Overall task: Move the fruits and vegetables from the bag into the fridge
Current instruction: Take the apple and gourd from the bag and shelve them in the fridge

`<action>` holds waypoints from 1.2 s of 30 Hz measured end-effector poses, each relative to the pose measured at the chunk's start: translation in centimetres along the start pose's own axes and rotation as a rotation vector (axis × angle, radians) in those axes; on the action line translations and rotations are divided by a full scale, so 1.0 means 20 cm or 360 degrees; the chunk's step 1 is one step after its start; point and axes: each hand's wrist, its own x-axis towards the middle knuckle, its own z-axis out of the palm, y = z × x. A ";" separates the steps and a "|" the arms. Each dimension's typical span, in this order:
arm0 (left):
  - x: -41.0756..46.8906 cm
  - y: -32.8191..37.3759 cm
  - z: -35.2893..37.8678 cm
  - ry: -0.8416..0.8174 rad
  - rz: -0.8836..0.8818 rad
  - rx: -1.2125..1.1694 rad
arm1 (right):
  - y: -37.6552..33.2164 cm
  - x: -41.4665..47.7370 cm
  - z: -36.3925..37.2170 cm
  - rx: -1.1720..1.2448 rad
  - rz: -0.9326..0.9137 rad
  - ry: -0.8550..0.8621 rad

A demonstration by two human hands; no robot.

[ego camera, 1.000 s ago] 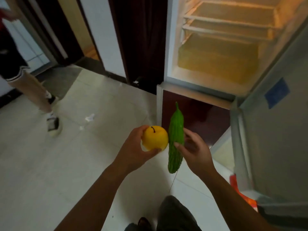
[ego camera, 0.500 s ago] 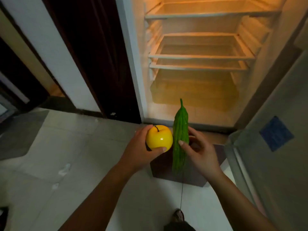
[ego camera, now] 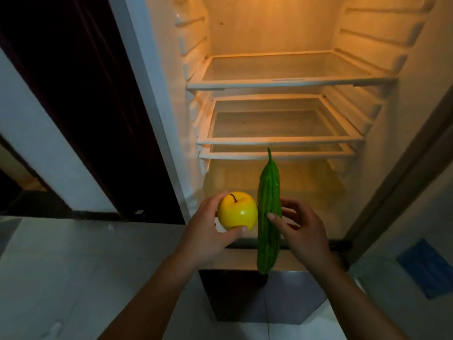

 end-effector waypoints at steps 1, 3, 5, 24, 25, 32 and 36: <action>0.05 0.00 -0.01 -0.0019 0.0028 -0.0004 | -0.02 0.03 0.01 -0.0003 -0.0014 0.0031; 0.14 0.02 -0.04 -0.0059 0.0090 -0.0016 | -0.05 0.08 0.02 -0.0030 -0.0050 0.0103; 0.23 0.03 -0.06 -0.0075 0.0155 -0.0034 | -0.09 0.14 0.03 -0.0069 -0.0112 0.0171; 0.71 0.26 -0.33 -0.0051 0.0623 -0.0017 | -0.30 0.49 0.02 -0.0274 -0.0335 0.0248; 0.72 0.30 -0.36 -0.0030 0.0639 -0.0016 | -0.34 0.51 0.01 -0.0260 -0.0358 0.0247; 0.88 0.53 -0.53 0.0159 0.0713 0.0030 | -0.55 0.68 -0.03 -0.0247 -0.0537 0.0293; 1.03 0.63 -0.59 0.0311 0.0664 0.0117 | -0.60 0.75 -0.08 -0.0249 -0.0571 0.0319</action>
